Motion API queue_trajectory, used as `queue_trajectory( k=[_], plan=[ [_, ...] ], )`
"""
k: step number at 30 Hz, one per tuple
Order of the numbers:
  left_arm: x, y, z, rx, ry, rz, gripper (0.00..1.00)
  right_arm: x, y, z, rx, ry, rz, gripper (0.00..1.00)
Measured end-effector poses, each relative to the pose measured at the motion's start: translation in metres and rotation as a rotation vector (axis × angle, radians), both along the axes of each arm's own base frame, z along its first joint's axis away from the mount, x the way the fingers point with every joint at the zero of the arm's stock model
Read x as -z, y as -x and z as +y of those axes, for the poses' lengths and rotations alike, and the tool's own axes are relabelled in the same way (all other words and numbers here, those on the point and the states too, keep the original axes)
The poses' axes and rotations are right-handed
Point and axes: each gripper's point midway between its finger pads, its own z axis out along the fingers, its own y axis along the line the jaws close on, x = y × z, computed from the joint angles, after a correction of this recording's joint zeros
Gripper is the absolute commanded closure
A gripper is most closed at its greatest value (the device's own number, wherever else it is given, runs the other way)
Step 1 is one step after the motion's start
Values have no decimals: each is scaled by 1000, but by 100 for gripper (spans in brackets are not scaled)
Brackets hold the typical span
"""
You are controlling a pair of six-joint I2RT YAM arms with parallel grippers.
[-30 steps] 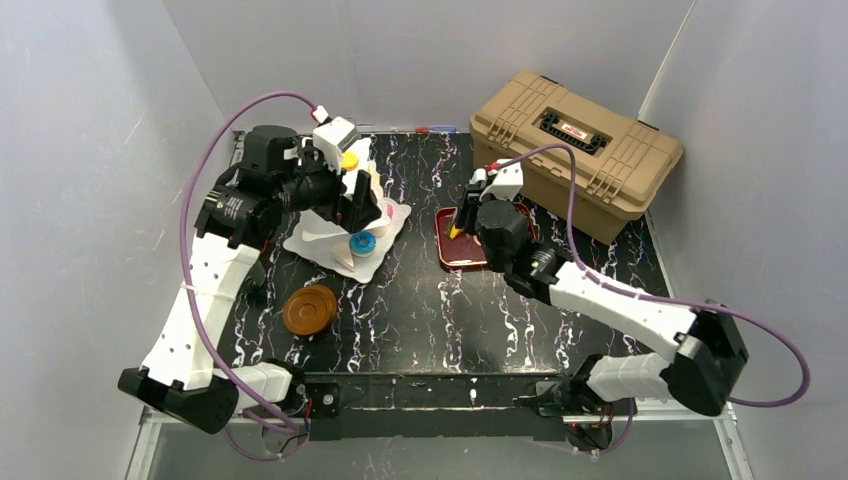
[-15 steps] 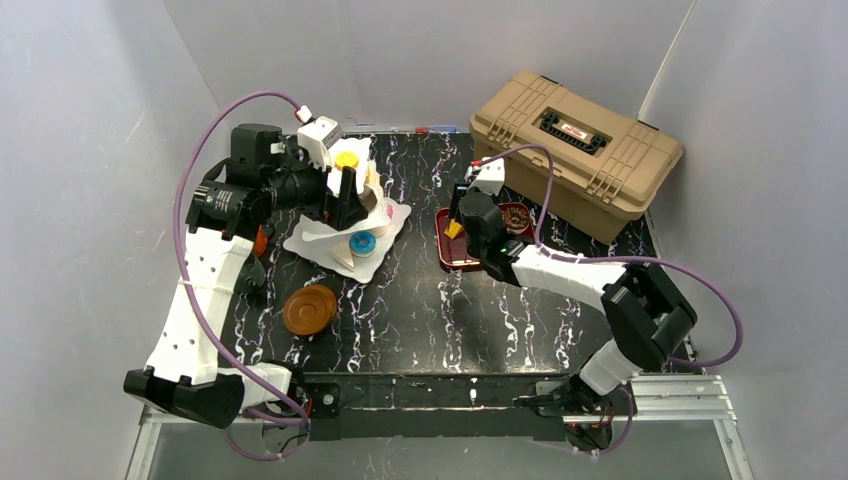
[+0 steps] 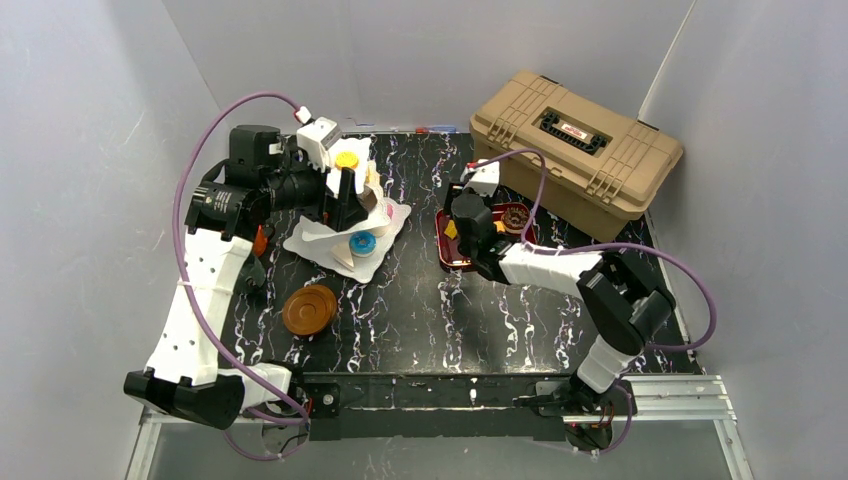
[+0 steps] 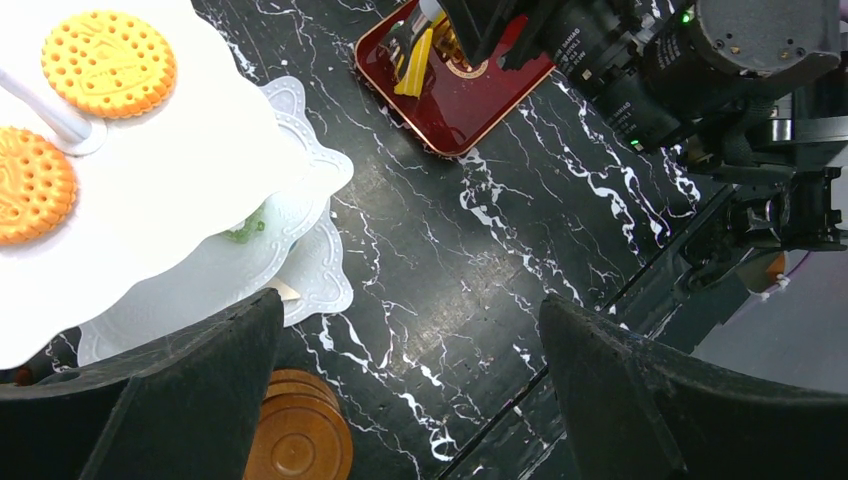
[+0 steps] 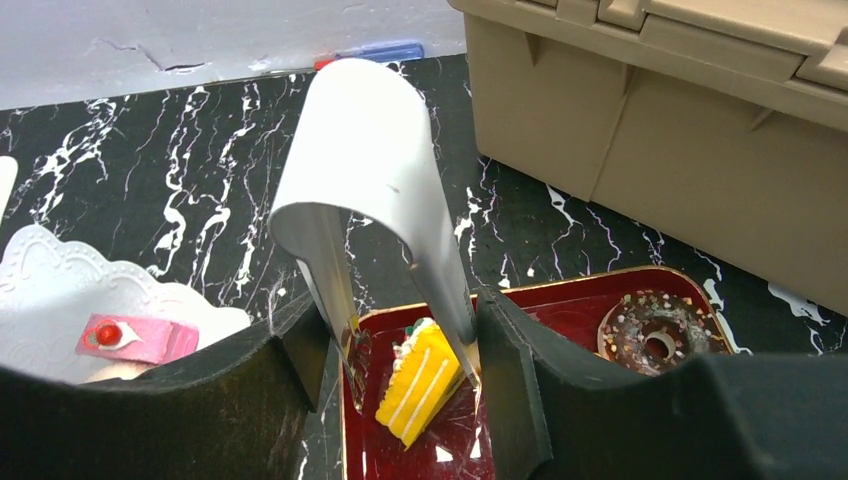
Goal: Serve the afternoon tea
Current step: Pick up the desert from the tray.
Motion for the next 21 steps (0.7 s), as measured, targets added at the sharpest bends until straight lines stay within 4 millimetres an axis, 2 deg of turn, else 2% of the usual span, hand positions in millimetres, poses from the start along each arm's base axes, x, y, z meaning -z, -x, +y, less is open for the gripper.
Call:
queue_trajectory(
  k=[8,13,15,19,21],
  plan=[
    [2,3,3,0,1,-13,2,11,-11,4,37,14,-8,41],
    [2,4,5,-5,2,-22,2,13,-16,2,56,58,-17,49],
    [2,4,5,-4,4,-22,2,13,-17,2,61,72,-23,58],
    [1,3,6,-7,6,-22,2,12,-20,2,64,99,-27,84],
    [2,3,6,-8,6,-21,2,12,-20,1,63,105,-27,92]
  ],
)
